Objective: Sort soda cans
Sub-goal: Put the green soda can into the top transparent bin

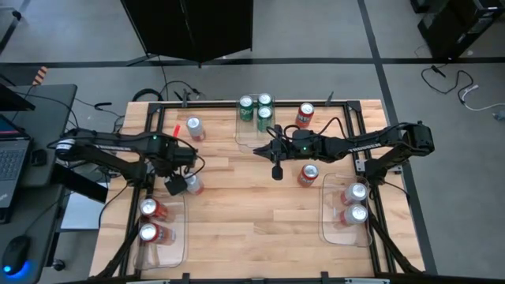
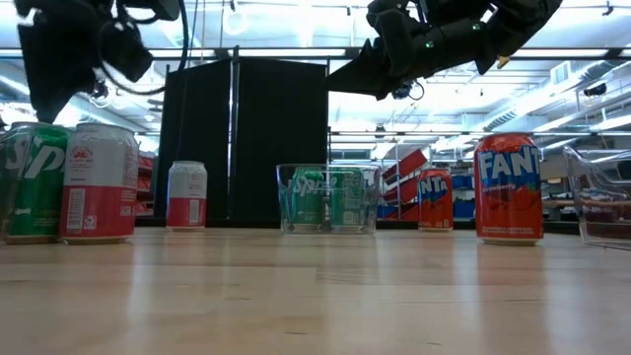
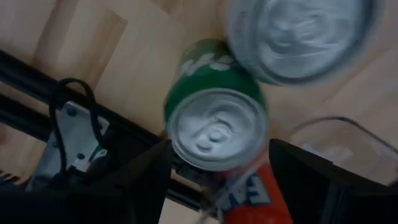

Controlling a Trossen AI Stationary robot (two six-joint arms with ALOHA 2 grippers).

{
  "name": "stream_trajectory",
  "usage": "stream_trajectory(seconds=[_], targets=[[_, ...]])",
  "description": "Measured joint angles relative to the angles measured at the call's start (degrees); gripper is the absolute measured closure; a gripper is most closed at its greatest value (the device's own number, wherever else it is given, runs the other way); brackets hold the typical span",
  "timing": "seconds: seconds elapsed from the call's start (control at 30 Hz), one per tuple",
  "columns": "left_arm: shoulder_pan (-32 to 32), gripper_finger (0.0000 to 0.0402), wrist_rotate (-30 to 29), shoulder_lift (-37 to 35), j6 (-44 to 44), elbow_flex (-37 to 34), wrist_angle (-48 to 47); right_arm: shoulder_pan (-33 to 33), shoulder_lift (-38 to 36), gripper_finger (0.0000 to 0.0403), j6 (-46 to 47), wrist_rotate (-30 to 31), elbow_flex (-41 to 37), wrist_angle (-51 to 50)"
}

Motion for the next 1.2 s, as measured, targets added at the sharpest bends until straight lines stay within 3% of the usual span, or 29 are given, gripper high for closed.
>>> stream_trajectory(seconds=[0.13, 0.3, 0.4, 0.5, 0.57, 0.8, 1.2], targets=[[0.00, 0.0178, 0.69, 0.01, -0.01, 5.31, -0.58, 0.00, 0.00, 0.0384, 0.00, 0.00, 0.00, 0.03], [0.00, 0.0265, -0.74, -0.03, 1.59, 12.84, -0.75, 0.00, 0.00, 0.0383, 0.02, 0.00, 0.00, 0.04], [0.13, 0.0325, -0.48, -0.06, 4.17, 13.69, 1.32, 0.00, 0.00, 0.0383, 0.02, 0.00, 0.00, 0.03], [1.06, 0.0383, 3.70, 0.78, 6.69, 13.19, 3.65, 0.00, 0.00, 0.0383, 0.02, 0.00, 0.00, 0.05], [1.19, 0.0393, 4.45, 1.32, 6.27, 12.35, 3.74, 0.00, 0.00, 0.0383, 0.00, 0.00, 0.00, 0.05], [1.07, 0.0342, 2.31, 1.82, 3.06, 10.43, 1.48, 0.00, 0.00, 0.0383, -0.22, 0.00, 0.02, -0.37], [1.09, 0.0177, 1.04, 1.79, -4.58, 2.99, 0.27, 0.01, 0.00, 0.0382, -0.22, 0.00, 0.02, -0.95]])
